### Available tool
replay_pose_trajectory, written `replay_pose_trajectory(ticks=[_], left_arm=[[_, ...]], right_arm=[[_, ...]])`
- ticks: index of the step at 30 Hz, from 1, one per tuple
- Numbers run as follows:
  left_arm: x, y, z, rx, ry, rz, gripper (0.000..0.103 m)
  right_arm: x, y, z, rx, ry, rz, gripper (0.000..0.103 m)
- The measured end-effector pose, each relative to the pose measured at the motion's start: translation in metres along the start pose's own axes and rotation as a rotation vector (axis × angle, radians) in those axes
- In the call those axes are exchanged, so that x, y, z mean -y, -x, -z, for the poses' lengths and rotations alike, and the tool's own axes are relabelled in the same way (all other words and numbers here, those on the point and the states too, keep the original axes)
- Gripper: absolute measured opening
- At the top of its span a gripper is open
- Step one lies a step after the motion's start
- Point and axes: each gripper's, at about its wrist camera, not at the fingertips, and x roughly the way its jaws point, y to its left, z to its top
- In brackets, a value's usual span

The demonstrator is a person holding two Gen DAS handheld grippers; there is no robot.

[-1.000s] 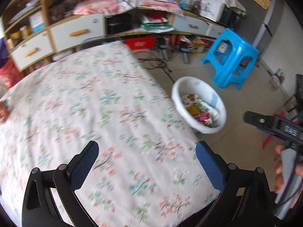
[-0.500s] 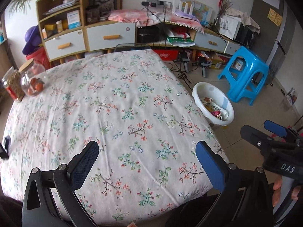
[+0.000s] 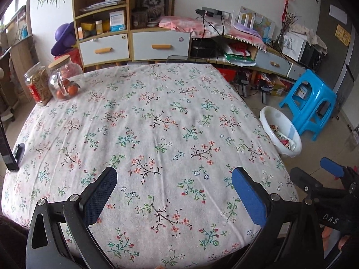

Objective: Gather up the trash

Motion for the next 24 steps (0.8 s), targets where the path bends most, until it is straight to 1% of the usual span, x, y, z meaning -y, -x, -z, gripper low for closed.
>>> replay_pose_trajectory(ticks=[6,9,24], left_arm=[[-0.001,-0.009,0.009,-0.041,-0.01,0.01,0.103],[0.0,-0.01,0.013,-0.052,-0.01,0.01,0.103],[0.008,-0.004,0.014,-0.05,-0.022,0.044,0.103]], right_arm=[[-0.001,-0.004,0.001,-0.011,-0.012,0.007,0.103],[0.0,-0.004,0.001,-0.017,-0.028,-0.007,0.103],[0.004,0.001,0.001,-0.01,-0.047,-0.015,0.103]])
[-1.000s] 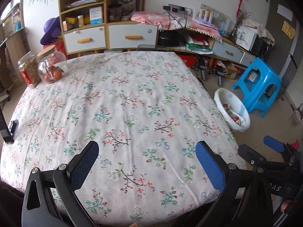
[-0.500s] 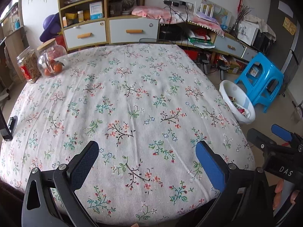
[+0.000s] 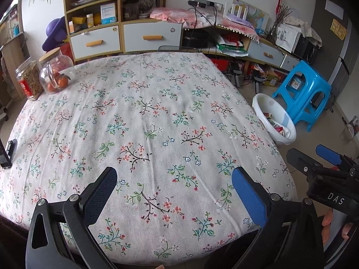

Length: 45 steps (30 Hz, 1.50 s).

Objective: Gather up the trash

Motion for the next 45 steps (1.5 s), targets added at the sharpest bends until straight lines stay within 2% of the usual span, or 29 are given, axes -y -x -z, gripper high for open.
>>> replay_pose_trajectory(ticks=[45], left_arm=[[-0.0049,-0.0007,0.0018,-0.021,0.028,0.017,0.103]], right_arm=[[-0.0055,-0.005,-0.0012,-0.02,-0.007,-0.008,0.103]])
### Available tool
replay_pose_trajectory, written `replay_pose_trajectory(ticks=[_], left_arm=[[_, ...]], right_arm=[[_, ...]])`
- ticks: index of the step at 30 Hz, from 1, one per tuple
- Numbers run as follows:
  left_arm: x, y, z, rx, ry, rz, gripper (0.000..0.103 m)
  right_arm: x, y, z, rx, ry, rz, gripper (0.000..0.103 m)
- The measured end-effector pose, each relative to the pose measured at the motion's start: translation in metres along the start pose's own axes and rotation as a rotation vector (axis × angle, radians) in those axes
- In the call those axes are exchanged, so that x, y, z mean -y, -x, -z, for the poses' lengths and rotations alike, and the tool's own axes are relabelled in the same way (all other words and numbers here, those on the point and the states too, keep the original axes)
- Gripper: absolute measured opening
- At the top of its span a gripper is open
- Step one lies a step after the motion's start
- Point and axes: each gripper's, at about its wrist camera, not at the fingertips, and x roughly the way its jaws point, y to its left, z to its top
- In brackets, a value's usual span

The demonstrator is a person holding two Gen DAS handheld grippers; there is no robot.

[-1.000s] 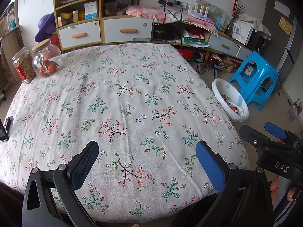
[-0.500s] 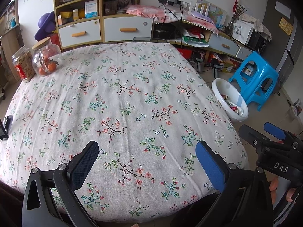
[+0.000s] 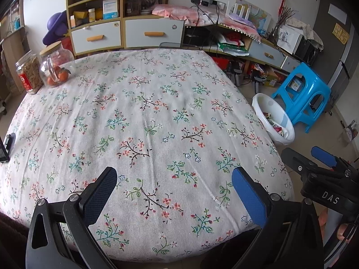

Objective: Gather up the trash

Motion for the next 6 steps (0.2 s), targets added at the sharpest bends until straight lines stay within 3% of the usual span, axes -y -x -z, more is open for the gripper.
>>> replay_pose_trajectory(ticks=[6], left_arm=[[-0.007,-0.003,-0.007,-0.014,0.039,0.009,0.103]], right_arm=[[-0.01,-0.022,-0.005,-0.056,0.036,0.033,0.103]])
